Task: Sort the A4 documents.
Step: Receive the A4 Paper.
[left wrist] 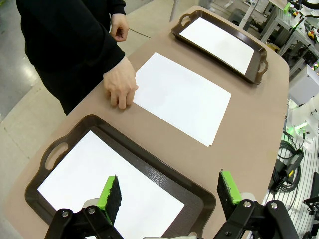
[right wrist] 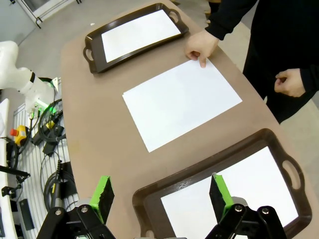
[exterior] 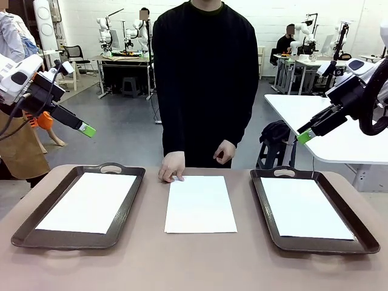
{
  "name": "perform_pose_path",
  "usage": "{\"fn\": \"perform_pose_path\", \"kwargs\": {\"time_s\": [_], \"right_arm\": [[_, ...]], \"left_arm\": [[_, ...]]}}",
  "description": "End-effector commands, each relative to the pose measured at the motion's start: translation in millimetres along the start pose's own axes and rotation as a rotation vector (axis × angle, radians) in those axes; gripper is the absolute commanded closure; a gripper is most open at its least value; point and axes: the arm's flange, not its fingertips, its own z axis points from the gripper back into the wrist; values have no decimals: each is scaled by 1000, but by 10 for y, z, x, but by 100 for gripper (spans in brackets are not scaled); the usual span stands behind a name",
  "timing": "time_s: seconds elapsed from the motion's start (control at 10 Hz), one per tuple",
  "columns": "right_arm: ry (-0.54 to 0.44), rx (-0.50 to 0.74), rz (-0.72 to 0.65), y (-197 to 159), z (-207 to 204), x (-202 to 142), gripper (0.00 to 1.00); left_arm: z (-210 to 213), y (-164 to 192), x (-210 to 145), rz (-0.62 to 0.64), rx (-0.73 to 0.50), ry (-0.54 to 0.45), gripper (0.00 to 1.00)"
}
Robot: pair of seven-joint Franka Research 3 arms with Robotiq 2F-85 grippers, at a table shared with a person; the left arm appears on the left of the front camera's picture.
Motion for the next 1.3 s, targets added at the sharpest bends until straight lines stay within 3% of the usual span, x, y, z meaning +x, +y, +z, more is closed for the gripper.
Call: {"fn": "perform_pose_path", "kwargs": {"time_s": [0.0, 1.2], "right_arm": [[2, 4, 2, 3, -6, -2, 0], [2, 4, 2, 3, -6, -2, 0]], "left_arm": [[-2, -9, 1, -6, 2, 5, 0], [-2, -9, 1, -6, 2, 5, 0]]}}
